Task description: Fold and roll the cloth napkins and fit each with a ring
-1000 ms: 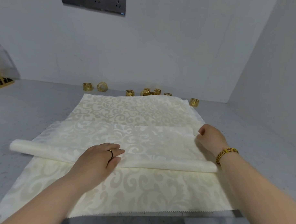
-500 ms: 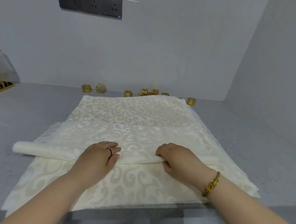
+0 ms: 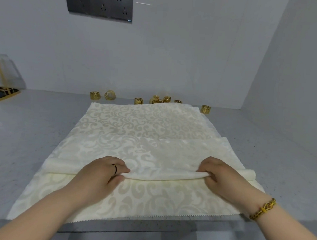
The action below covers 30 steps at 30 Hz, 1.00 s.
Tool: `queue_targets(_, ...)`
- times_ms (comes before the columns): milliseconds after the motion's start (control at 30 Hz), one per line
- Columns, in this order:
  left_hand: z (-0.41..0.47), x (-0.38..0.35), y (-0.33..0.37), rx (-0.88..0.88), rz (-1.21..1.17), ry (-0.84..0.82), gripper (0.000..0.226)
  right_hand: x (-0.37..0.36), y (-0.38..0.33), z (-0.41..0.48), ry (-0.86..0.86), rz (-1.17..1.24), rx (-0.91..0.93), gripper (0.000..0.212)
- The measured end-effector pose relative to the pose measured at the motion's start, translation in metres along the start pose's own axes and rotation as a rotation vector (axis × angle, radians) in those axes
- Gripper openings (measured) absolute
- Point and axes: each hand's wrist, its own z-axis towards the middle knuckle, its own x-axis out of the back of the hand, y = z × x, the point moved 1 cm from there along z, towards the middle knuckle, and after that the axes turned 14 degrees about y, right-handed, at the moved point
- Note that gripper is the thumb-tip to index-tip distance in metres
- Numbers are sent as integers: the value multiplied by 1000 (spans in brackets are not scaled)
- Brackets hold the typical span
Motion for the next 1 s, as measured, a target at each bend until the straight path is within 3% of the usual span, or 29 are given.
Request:
queue_targets(100,2,-1,-2,89,-8,10,56,4,1,-3,-61,48,-20,17)
queue_targets(200,7,0,-1,188,-34,-53,20,5,2,-2,-57,7,-4,21)
queue_targets(400,23,1,-3,440,-226,5,26,-1,1,22,21,-39,-68,13)
queue_targets(500,31,-2,-6,413,-142,22,24,-9,4,31,91,-140,-78,18)
queue_targets(633,27,-2,-6,216,39,92,13,-15,1,28,156,-116,131,19)
queue_targets(700,19,0,-9,137,42,51,38,-10,1,20,94,-74,114,24)
queue_targets(800,8,3,-15,200,5,26,65,-4,6,10,89,-37,105,32)
queue_targets(1000,23,-1,-18,351,-4,59,28,-6,9,20,111,11,-70,21)
